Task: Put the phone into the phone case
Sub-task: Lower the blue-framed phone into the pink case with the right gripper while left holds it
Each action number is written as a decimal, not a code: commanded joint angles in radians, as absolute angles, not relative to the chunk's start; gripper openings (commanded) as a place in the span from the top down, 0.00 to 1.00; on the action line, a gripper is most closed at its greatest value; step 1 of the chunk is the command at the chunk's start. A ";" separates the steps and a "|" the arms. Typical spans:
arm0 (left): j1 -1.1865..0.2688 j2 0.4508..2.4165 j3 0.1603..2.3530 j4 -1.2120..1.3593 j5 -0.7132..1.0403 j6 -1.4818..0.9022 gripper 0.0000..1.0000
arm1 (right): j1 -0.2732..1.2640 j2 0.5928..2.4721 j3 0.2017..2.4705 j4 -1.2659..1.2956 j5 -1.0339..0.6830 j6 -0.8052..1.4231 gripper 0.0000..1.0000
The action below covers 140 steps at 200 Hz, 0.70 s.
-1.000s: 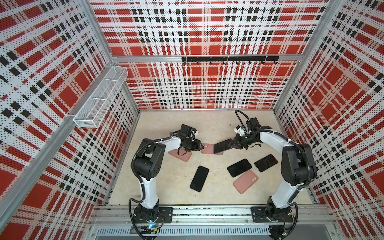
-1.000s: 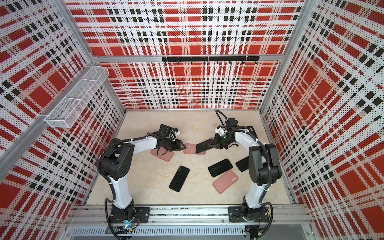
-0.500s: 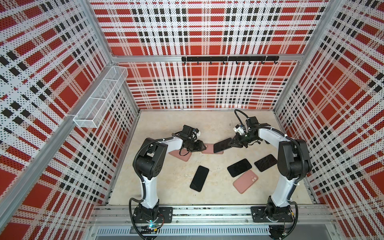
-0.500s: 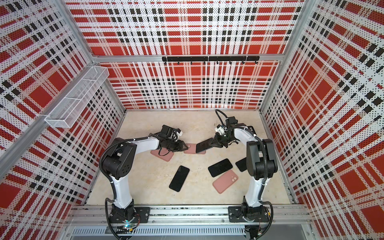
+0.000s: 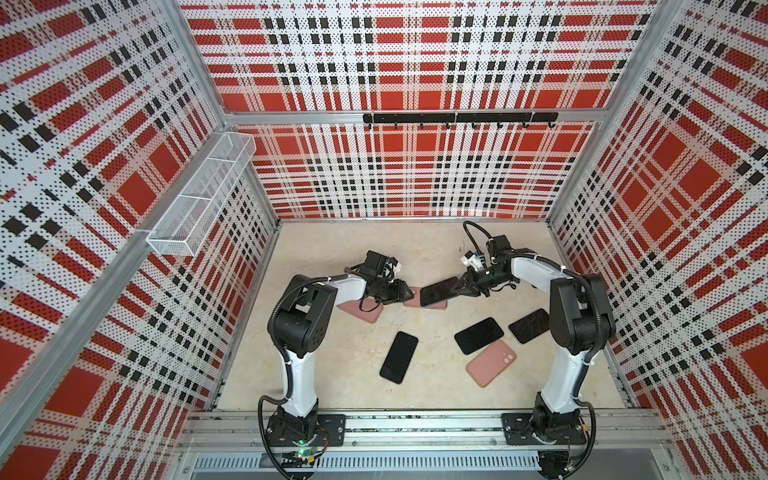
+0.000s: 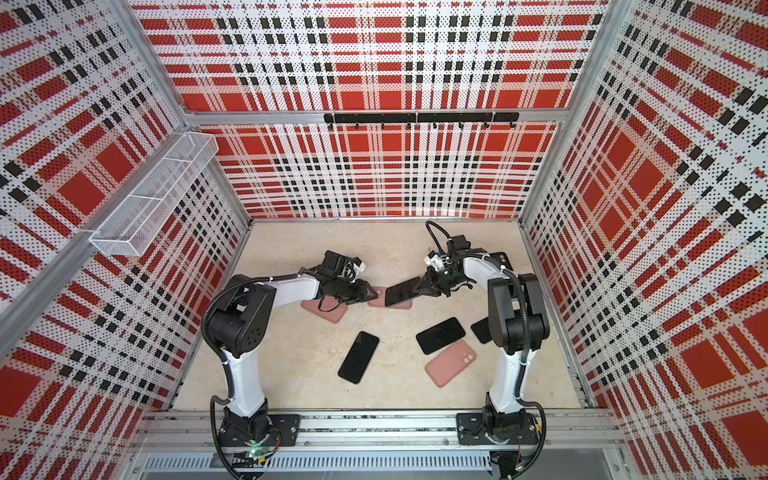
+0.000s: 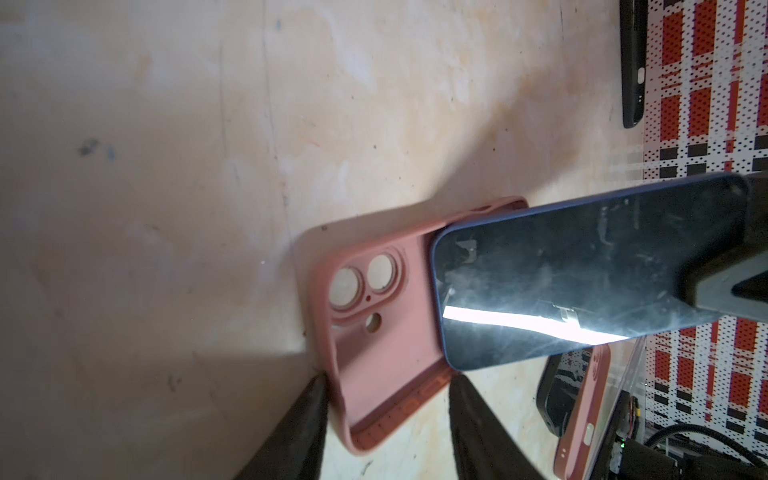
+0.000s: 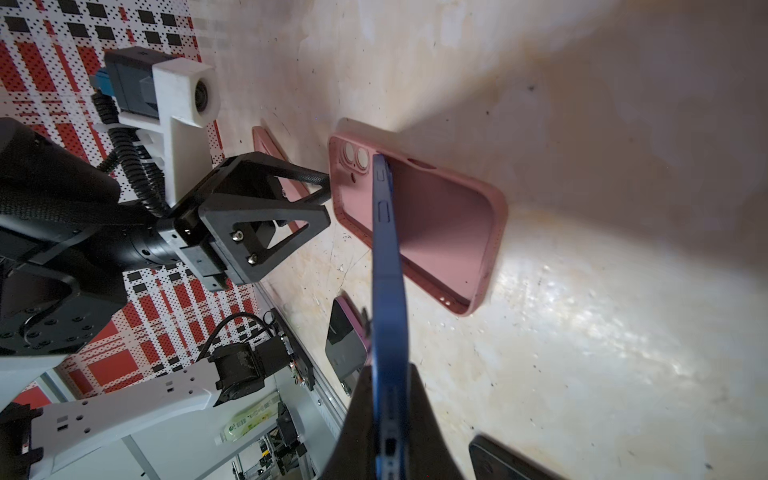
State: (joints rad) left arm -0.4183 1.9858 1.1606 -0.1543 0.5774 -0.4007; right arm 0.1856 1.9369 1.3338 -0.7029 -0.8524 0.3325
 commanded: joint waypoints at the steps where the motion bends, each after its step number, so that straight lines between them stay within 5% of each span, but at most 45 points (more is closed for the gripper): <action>1: -0.435 2.017 1.145 -0.143 0.629 -0.414 0.50 | 0.217 1.976 1.316 -0.676 -0.832 0.354 1.00; 140: -0.455 2.030 1.150 -0.156 0.618 -0.427 0.48 | 0.264 2.049 1.259 -0.517 -0.908 0.417 1.00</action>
State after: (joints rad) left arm -0.4225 1.9900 1.1606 -0.1444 0.5842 -0.4225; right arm 0.2356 2.0006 1.2678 -0.4744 -0.9543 0.4313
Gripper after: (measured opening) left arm 0.519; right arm 0.104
